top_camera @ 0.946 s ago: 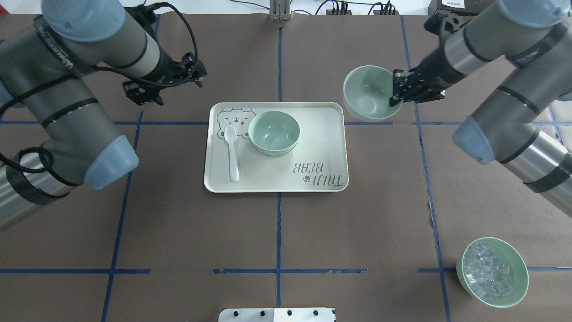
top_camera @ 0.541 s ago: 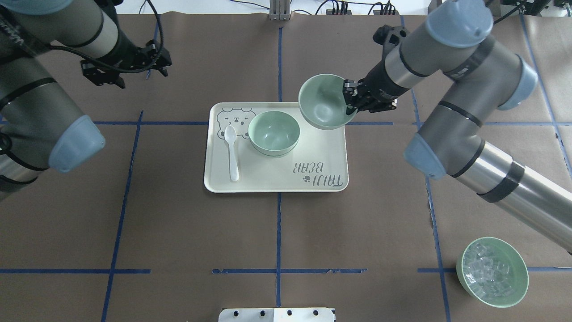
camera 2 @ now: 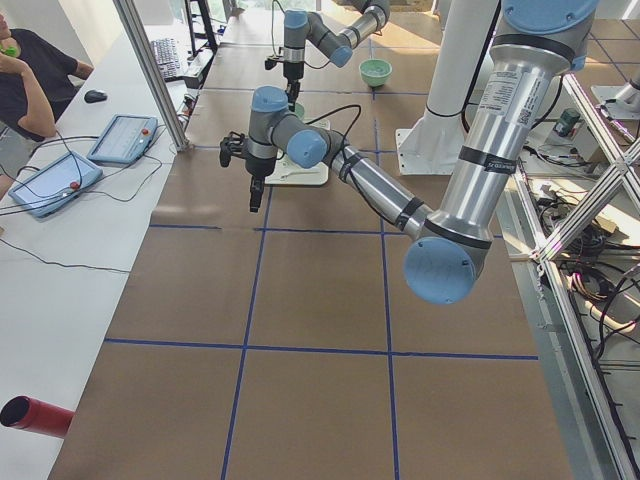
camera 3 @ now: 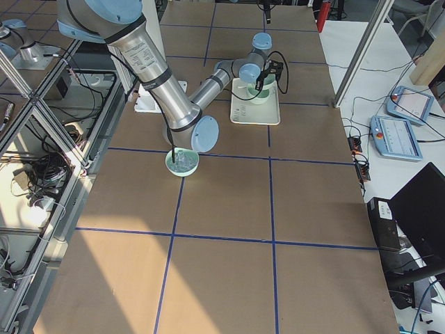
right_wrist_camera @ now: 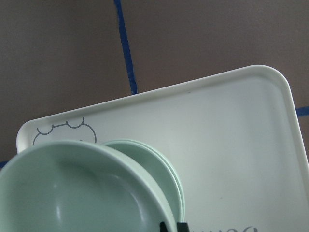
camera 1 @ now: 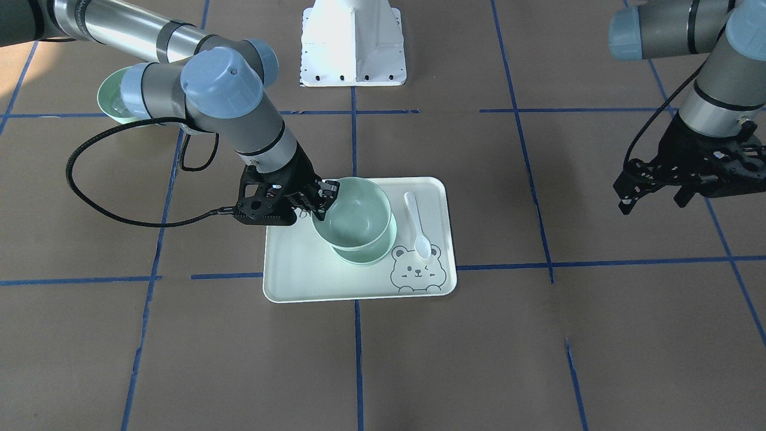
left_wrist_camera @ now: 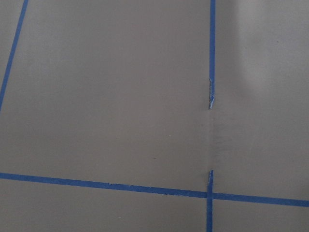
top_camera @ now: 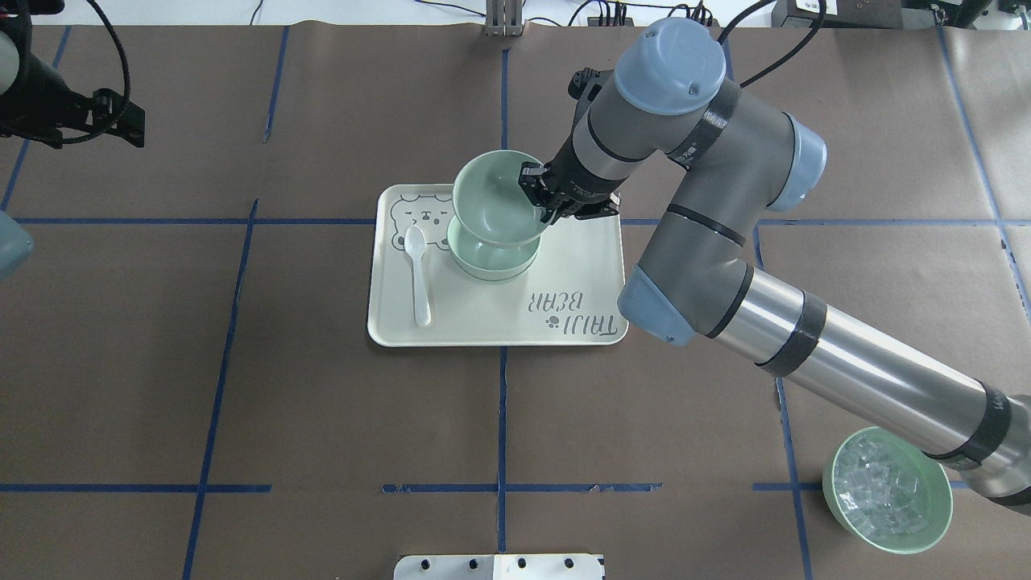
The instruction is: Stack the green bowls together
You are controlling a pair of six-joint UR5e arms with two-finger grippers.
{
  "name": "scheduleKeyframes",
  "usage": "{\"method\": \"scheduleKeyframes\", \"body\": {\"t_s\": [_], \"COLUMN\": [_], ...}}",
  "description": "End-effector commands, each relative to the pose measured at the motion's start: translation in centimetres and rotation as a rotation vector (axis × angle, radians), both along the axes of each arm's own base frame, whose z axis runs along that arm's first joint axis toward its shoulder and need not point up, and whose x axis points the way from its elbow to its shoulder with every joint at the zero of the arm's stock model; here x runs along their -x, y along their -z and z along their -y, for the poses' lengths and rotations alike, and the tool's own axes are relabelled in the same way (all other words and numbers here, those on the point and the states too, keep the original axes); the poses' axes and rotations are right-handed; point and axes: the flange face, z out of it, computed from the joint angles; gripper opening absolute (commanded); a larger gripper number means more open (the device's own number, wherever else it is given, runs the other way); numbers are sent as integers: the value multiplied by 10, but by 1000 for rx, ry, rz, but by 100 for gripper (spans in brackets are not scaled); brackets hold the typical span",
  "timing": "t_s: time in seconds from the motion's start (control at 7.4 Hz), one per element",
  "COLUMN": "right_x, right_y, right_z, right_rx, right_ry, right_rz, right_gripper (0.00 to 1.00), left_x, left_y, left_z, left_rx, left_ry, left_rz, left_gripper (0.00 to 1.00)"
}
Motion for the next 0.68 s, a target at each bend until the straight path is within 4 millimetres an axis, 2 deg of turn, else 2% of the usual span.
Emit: {"method": "scheduleKeyframes", "body": {"t_s": [0.0,0.14,0.27,0.41,0.54], "right_x": [11,12,13,14,14], "right_y": [0,0,1,2,3], "right_z": [-8,-9,-10,-9,-9], "right_rx": [-4,-3,-5,-3,-6], "right_ry": [6,7,3,-9,-11], "right_rz": [-6,-4,-3,-4,-2], "right_gripper": [0,0,0,0,33], "left_x": [6,6,22,28,32], "left_y": [-10,-13,-24,-31,-33], "left_z": [-1,1,2,1,1], "left_rx": [4,-2,-29,-37,-35], "left_ry": [-4,-15,-46,-63,-57], "left_rz": [1,9,33,45,46], "left_gripper": [100,100,100,100,100]}}
